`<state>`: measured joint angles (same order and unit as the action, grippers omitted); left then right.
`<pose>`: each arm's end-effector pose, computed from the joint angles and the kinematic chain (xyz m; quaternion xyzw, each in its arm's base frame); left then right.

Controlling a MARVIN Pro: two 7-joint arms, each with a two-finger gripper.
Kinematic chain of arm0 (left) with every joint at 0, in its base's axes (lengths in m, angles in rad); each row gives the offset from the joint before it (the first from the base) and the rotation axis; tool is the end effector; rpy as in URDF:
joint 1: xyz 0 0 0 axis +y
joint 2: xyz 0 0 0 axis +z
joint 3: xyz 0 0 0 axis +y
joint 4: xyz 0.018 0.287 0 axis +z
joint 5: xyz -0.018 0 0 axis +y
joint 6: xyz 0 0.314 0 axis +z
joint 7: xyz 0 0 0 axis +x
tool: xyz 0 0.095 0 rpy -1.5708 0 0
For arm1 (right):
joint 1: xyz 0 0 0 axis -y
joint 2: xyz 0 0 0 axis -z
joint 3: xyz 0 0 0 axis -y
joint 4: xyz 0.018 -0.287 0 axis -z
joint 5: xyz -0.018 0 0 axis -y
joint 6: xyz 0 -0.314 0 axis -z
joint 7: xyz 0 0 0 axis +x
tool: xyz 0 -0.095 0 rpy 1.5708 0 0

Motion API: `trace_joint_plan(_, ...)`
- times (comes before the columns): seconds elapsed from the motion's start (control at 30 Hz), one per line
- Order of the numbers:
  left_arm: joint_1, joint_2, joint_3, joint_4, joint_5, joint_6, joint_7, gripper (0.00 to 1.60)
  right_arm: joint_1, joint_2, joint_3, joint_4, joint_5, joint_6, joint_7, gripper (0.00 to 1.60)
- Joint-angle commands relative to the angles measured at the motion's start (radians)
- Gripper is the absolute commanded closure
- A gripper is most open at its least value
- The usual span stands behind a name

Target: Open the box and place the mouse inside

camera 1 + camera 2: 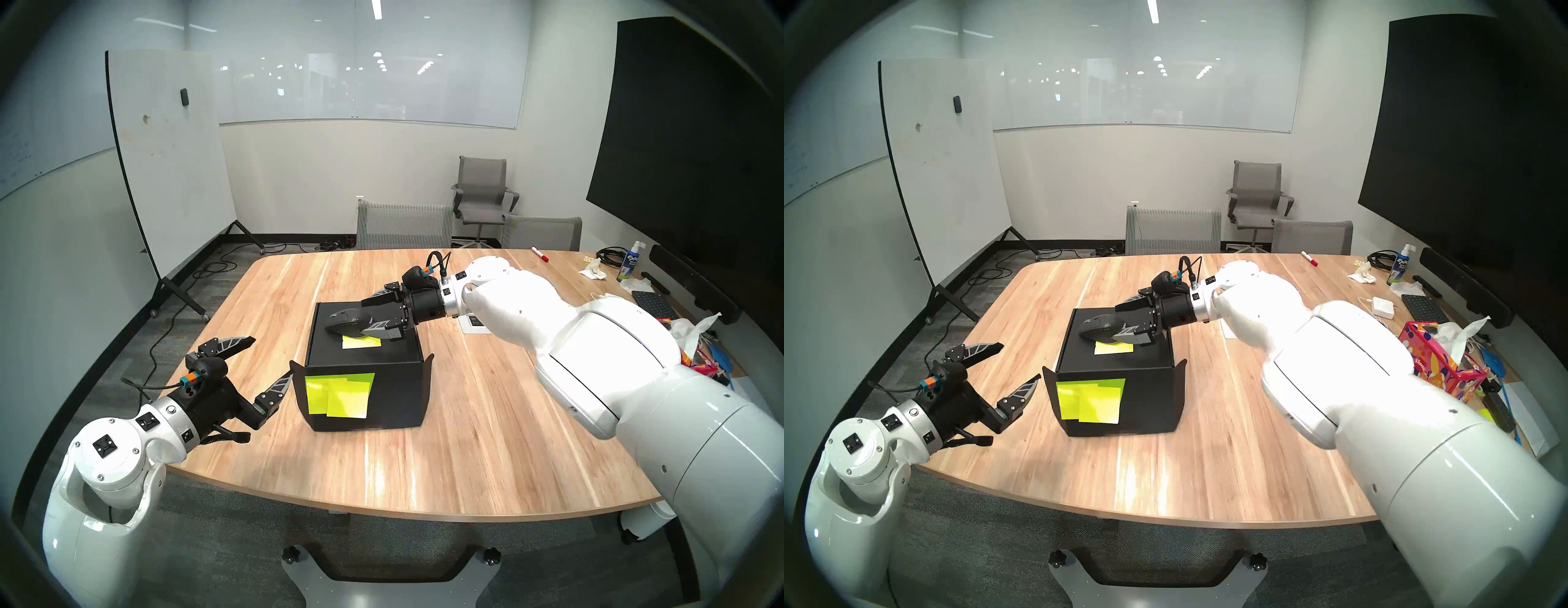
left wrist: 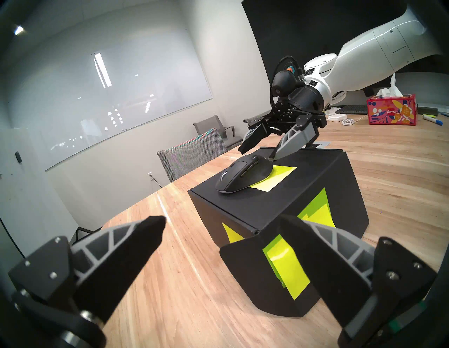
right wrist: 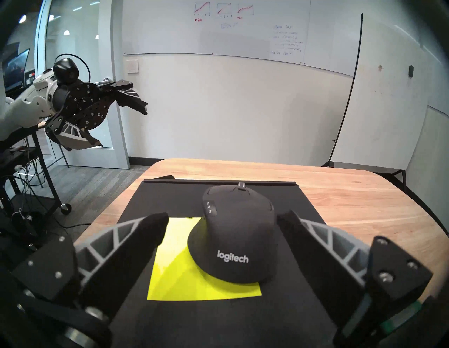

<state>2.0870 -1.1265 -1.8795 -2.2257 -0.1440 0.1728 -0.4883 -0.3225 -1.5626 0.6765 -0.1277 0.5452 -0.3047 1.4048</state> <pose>0.2846 0.0842 -0.1994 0.6975 -0.2938 0.6532 0.0219 0.5779 0.1171 -0.1948 -0.5390 -0.5980 -0.4405 0.3973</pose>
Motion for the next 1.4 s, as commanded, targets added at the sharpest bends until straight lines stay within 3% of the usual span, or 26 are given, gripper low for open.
trace_joint_plan(0.0, 0.001, 0.001, -0.001, -0.016, 0.000, -0.004, -0.002, 0.00, 0.018, -0.002, 0.004, -0.005, 0.003, 0.003, 0.004, 0.00)
trace_joint_plan(1.37, -0.003, 0.001, 0.001, -0.011, -0.001, -0.003, -0.002, 0.00, 0.025, -0.028, 0.027, -0.006, -0.021, 0.059, -0.024, 0.00)
